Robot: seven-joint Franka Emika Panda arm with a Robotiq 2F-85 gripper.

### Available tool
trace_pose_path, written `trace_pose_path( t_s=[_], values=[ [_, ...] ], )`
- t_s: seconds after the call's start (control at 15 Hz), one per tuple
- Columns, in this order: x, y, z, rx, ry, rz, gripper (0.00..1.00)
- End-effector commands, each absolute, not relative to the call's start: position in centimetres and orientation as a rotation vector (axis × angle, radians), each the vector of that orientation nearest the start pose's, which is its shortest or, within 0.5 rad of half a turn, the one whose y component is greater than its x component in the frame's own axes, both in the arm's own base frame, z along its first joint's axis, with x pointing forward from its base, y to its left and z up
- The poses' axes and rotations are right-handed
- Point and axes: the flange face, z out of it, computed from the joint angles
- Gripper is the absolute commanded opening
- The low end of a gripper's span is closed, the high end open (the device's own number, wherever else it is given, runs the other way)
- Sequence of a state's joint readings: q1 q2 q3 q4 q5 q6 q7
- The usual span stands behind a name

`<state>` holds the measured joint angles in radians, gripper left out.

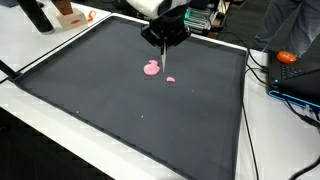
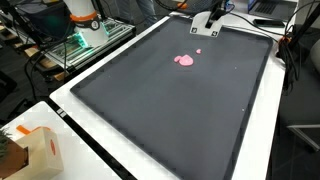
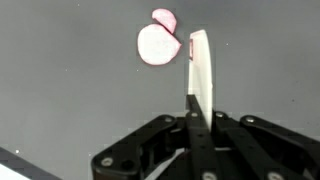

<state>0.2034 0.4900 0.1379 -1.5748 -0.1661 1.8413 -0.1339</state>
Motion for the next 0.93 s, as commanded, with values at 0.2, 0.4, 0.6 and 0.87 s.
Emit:
trace_pose_path(
  t_s=[0.2, 0.4, 0.6, 0.87],
  values=[
    [61.2, 16.2, 37.5, -3.052, -1.05, 0.289, 0.01],
    [60.7, 15.2, 39.3, -3.042, -1.086, 0.231, 0.01],
    [59.9, 14.5, 41.4, -3.043, -1.13, 0.189, 0.01],
    [60.5, 14.7, 42.6, -3.049, -1.127, 0.189, 0.04]
  ],
)
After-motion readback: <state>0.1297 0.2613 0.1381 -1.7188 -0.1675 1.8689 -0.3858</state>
